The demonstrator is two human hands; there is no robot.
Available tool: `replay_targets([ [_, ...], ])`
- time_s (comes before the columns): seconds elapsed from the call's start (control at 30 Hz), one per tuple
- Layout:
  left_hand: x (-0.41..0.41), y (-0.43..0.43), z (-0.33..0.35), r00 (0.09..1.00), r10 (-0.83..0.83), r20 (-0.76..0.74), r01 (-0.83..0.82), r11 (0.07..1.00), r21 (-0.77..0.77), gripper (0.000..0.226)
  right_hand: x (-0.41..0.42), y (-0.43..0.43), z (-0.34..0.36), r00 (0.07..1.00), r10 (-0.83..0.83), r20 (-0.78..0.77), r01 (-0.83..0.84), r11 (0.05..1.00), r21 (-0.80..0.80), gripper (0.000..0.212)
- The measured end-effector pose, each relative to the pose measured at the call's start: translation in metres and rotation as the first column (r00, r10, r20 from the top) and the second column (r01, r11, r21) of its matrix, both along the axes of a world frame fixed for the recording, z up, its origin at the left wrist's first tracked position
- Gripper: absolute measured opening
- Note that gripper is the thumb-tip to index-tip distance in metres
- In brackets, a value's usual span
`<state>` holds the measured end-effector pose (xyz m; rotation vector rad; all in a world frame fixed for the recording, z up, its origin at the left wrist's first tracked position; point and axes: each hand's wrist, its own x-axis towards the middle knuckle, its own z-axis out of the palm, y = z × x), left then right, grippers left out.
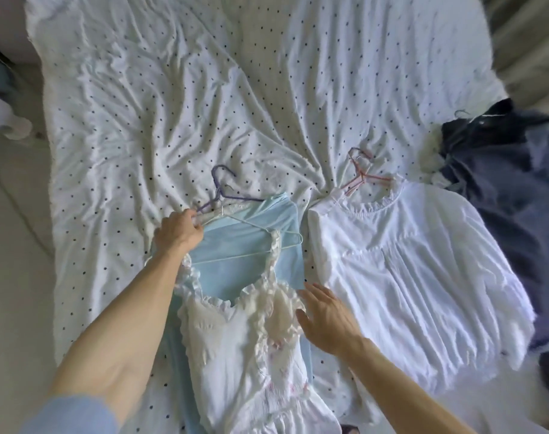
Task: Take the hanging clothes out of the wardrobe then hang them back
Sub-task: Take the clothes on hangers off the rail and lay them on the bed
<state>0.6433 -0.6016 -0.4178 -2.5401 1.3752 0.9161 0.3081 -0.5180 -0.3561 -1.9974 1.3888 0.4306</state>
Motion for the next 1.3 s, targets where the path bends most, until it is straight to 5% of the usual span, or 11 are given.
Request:
replay_targets([
  [0.13,-0.05,0.017,0.063,0.994,-0.061,-0.095,0.059,0.998,-0.02,0.044,-0.059,0.012,0.062,0.99,-0.121,0.069,0.127,0.987,-0.102,0.041],
  [0.27,-0.147,0.034,0.142,0.943,-0.293,-0.158,0.279,0.955,-0.101,0.043,-0.142,0.029,0.132,0.962,-0.245,0.123,0.268,0.935,-0.232,0.039],
  [0.4,-0.274,0.052,0.219,0.797,-0.588,-0.136,0.539,0.796,-0.276,0.048,-0.24,0.052,0.202,0.926,-0.354,0.127,0.375,0.842,-0.387,0.036],
  [0.6,-0.465,0.073,0.307,0.545,-0.837,-0.043,0.719,0.493,-0.489,0.051,-0.394,0.105,0.275,0.828,-0.533,0.171,0.534,0.659,-0.53,0.037],
  [0.87,-0.708,0.083,0.369,0.266,-0.956,0.125,0.789,0.142,-0.598,0.049,-0.579,0.206,0.324,0.613,-0.75,0.25,0.693,0.358,-0.626,0.04],
  [1.07,-0.864,0.107,0.405,0.013,-0.986,0.168,0.78,-0.095,-0.618,0.048,-0.676,0.287,0.355,0.359,-0.858,0.368,0.804,0.085,-0.588,0.037],
  [1.3,-1.031,0.155,0.433,-0.32,-0.925,0.207,0.659,-0.374,-0.653,0.048,-0.736,0.38,0.384,0.026,-0.922,0.386,0.738,-0.243,-0.629,0.038],
])
